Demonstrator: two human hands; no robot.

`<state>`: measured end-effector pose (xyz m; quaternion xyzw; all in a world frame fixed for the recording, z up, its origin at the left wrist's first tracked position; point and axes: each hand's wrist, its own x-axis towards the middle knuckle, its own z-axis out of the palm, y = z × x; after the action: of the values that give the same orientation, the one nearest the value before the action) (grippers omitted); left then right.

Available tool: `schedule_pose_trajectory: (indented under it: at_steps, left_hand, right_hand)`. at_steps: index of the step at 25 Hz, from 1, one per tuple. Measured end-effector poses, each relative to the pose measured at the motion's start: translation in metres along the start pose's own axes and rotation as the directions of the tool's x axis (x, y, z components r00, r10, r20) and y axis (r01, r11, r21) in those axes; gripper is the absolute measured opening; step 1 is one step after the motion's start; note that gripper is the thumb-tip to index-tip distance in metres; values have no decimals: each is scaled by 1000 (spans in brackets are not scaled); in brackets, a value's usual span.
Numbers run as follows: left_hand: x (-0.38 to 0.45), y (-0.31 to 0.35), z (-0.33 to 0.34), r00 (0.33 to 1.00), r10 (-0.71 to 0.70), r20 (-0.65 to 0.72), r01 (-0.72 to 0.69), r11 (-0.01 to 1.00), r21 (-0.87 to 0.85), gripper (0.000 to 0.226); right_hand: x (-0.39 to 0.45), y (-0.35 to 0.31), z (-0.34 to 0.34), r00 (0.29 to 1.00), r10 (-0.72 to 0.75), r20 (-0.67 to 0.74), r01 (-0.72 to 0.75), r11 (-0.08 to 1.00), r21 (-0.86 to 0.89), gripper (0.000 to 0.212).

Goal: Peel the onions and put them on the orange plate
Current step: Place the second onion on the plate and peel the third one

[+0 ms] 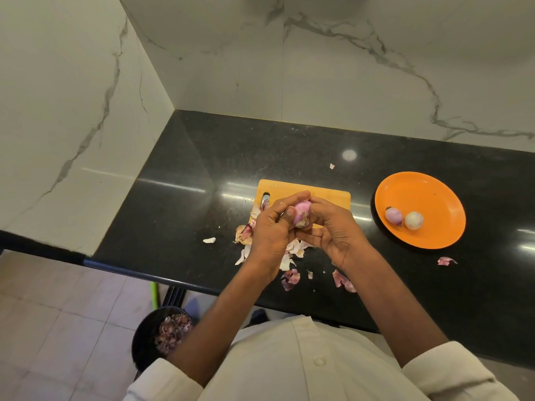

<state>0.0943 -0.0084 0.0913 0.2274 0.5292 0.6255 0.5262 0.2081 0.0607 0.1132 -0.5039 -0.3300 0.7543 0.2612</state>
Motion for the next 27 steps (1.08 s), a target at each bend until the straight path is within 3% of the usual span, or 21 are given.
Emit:
schedule_pose_trajectory:
  at_steps: [4, 7, 10, 13, 19, 27]
  left_hand:
    - [4, 1, 3, 997, -43, -70, 40, 998, -37, 35]
    - [8, 5, 3, 989, -77, -125, 57, 987, -153, 33]
    - [10, 7, -1, 987, -95, -128, 52, 950, -307, 33]
    - [9, 7, -2, 993, -48, -110, 13, 954, -301, 31]
    - [3, 2, -1, 997, 66, -49, -66, 998, -8, 29]
    - [2, -2, 3, 997, 24, -74, -22, 1000, 18, 29]
  right_hand:
    - [0, 1, 1, 999, -18, -43, 16, 999, -34, 34]
    - [-4, -2, -2, 998, -13, 60, 12, 1000, 20, 30]
    - [-7, -3, 0, 985, -157, 73, 164, 981, -99, 29]
    - [-7, -2, 7, 972, -233, 28, 235, 963, -130, 27]
    - [4, -6, 3, 999, 47, 21, -46, 999, -29, 21]
    - [13, -2, -1, 991, 132, 6, -132, 991, 35, 40]
